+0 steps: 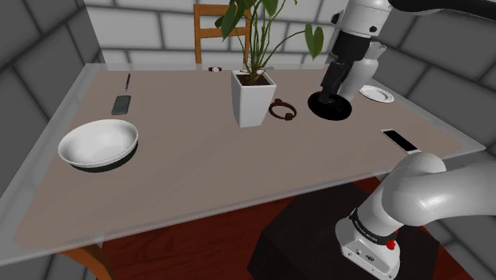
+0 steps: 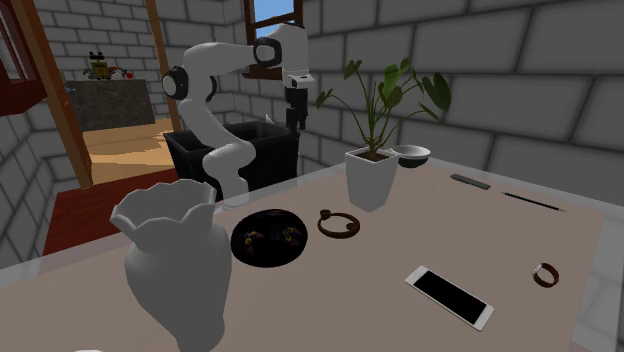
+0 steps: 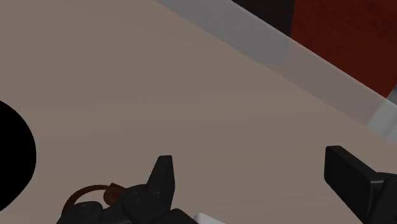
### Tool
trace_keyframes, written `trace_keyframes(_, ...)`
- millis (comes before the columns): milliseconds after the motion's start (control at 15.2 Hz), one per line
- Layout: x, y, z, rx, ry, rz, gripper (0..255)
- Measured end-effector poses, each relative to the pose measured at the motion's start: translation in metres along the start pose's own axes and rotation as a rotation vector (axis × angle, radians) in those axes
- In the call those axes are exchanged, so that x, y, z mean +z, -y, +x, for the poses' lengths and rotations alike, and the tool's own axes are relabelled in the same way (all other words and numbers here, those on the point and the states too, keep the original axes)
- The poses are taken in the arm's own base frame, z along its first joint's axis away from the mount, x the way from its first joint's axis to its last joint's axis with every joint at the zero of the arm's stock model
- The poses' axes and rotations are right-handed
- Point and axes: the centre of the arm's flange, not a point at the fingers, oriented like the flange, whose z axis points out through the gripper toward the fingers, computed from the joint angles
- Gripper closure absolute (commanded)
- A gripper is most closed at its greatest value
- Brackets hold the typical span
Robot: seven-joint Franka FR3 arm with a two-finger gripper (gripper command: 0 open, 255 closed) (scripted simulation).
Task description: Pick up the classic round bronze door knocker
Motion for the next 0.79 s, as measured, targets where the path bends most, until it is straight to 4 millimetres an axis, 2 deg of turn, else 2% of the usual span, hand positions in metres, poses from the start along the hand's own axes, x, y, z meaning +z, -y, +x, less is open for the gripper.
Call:
trace_keyframes(198,0.011,-0.006,0.009,-0.002,-0.001,-0.005,0)
trace_keyframes(792,0.080,-0.058,0.079,-0.020,-0.012,-0.043,0)
